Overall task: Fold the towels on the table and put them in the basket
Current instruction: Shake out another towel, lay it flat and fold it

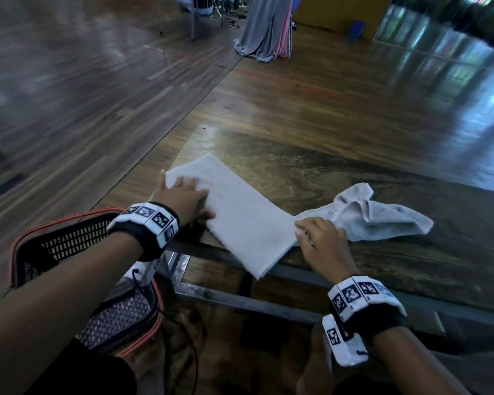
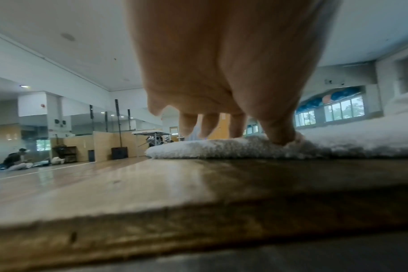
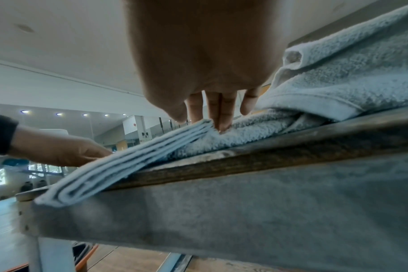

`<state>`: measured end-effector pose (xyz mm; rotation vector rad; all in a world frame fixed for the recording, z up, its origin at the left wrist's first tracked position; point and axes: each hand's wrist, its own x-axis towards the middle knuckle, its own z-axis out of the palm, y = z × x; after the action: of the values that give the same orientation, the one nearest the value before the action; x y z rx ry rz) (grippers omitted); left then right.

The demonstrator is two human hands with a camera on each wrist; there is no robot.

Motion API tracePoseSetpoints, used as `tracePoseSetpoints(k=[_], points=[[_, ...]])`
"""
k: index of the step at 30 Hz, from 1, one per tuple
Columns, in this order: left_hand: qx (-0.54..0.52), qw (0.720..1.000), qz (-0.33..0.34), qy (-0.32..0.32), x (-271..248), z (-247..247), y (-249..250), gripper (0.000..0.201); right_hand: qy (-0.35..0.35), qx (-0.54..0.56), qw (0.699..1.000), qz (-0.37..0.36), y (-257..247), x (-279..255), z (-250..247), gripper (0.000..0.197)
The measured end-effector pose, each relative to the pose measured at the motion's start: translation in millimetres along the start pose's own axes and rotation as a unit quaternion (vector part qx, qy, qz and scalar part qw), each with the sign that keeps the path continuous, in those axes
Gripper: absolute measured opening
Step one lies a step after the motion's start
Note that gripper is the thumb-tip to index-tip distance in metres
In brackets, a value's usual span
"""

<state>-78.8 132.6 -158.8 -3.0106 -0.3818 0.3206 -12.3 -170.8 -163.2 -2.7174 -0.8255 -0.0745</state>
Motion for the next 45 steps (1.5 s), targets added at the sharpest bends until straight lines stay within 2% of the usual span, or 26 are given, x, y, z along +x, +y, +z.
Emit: tracePoseSetpoints(k=[2, 4, 7, 9, 10, 12, 17, 20, 22, 25, 28, 33, 36, 38, 40, 42, 45], points=[[-0.003, 0.999, -0.027, 0.040, 0.0, -0.4, -1.6, 0.054, 0.008, -0.006, 1.000, 0.016, 2.3, 3.4, -2.3, 0.030], [-0.042, 0.993, 0.000, 0.111, -7.7, -0.2, 6.1, 0.042, 0.021, -0.023, 0.999, 0.041, 4.6, 7.9, -5.8, 0.028], [-0.125, 0.963, 0.156, 0.179, -37.3, 0.2, 36.1, 0.031, 0.008, -0.051, 0.995, 0.086, 8.6, 17.8, -13.7, 0.030], [-0.108, 0.939, 0.268, 0.189, -62.1, 4.1, 60.4, 0.026, -0.018, -0.041, 0.993, 0.110, 10.2, 23.4, -18.5, 0.032], [-0.091, 0.929, 0.305, 0.190, -71.6, 8.2, 70.9, 0.026, -0.033, -0.030, 0.992, 0.118, 10.4, 25.3, -20.5, 0.032], [-0.076, 0.919, 0.333, 0.195, -82.7, 17.2, 85.5, 0.033, -0.060, -0.011, 0.990, 0.126, 8.7, 27.3, -22.6, 0.035], [-0.061, 0.935, 0.269, 0.222, -80.2, 23.6, 101.1, 0.044, -0.091, -0.008, 0.988, 0.127, 2.9, 31.2, -21.4, 0.027], [-0.066, 0.946, 0.237, 0.210, -77.2, 21.5, 105.8, 0.046, -0.099, 0.002, 0.986, 0.131, 3.0, 33.5, -20.3, 0.023], [-0.102, 0.950, 0.221, 0.197, -75.9, 21.4, 106.4, 0.043, -0.097, 0.018, 0.986, 0.132, 3.3, 35.7, -19.4, 0.019], [-0.161, 0.941, 0.225, 0.194, -77.5, 20.5, 105.3, 0.029, -0.074, 0.064, 0.986, 0.135, 2.9, 37.8, -20.1, 0.013], [-0.213, 0.919, 0.244, 0.225, -85.0, 13.1, 104.8, 0.021, -0.044, 0.183, 0.973, 0.136, 5.6, 34.8, -25.1, 0.014], [-0.324, 0.858, 0.260, 0.303, -105.8, -5.5, 111.8, 0.020, -0.037, 0.395, 0.912, 0.108, 16.5, 17.0, -50.6, 0.004], [-0.369, 0.822, 0.290, 0.323, -118.4, -14.5, 115.0, 0.013, -0.036, 0.502, 0.860, 0.085, 22.5, -0.9, -70.5, 0.015], [-0.411, 0.801, 0.289, 0.327, -126.7, -20.4, 116.4, 0.010, -0.053, 0.583, 0.808, 0.067, 24.0, -15.8, -83.1, 0.017], [-0.462, 0.779, 0.271, 0.324, -134.7, -25.0, 115.6, 0.011, -0.079, 0.642, 0.762, 0.036, 23.4, -28.9, -92.6, 0.027], [-0.493, 0.763, 0.257, 0.328, -140.2, -26.9, 112.4, 0.013, -0.092, 0.643, 0.760, 0.015, 21.4, -34.5, -97.8, 0.037], [-0.516, 0.758, 0.228, 0.327, -141.2, -26.8, 102.3, 0.015, -0.071, 0.607, 0.791, 0.017, 14.0, -28.6, -96.5, 0.034]])
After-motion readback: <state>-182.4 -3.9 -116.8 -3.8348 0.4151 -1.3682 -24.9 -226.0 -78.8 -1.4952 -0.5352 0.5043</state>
